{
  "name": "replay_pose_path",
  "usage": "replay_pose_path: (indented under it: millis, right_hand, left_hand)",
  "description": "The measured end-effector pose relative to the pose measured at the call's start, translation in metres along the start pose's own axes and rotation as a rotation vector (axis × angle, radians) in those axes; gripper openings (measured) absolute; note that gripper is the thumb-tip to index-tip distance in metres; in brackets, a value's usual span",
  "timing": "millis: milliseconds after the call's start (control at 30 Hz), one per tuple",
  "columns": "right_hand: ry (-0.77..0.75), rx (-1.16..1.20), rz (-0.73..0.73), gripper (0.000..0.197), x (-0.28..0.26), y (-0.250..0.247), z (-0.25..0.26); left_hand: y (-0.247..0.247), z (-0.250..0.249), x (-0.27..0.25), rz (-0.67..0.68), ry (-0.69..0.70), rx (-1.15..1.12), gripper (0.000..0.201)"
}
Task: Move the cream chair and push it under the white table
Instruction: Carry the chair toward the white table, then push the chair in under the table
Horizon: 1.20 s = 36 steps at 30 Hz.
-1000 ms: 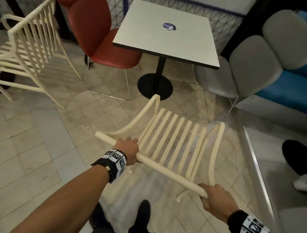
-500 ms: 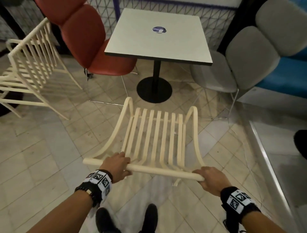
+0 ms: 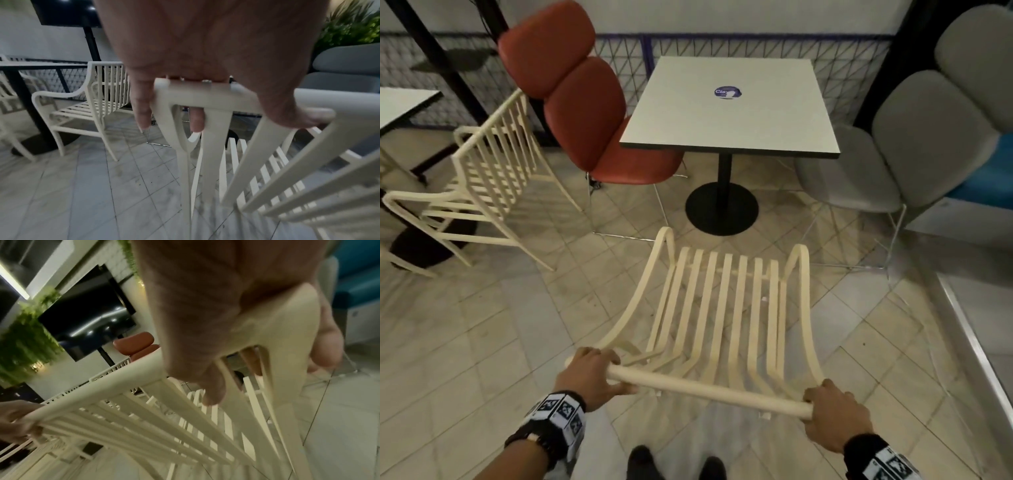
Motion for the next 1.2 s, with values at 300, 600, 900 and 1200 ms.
replay_pose_path:
  millis: [300, 600, 900, 1200]
  right_hand:
    - [0.101, -0.021, -0.074, 0.014, 0.012, -0.032, -0.012]
    - [0.043, -0.076, -0.175, 0.023, 0.094, -0.119, -0.015]
    - [0.065, -0.062, -0.195, 0.028, 0.182, -0.19, -0.01]
    - [0.152, -0.039, -0.171, 0.035, 0.255, -0.229, -0.022]
  left_hand:
    - [-0.014, -0.023, 0.036, 0.028, 0.004, 0.313, 0.033]
    - [-0.092, -0.06, 0.121, -0.071, 0.053, 0.333, 0.031]
    - [-0.154, -0.087, 0.216, -0.095, 0.04, 0.298, 0.029]
    - [-0.168, -0.113, 0.28, -0.018, 0.02, 0.245, 0.037]
Point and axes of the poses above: each hand's wrist, its own x-axis towards the middle knuckle, its own y-axis out of the palm, z = x × y, the point moved 8 cm from there along x, towards the middle knuckle, and after that the axes turned 9 degrees about -y, right-handed, at the moved point
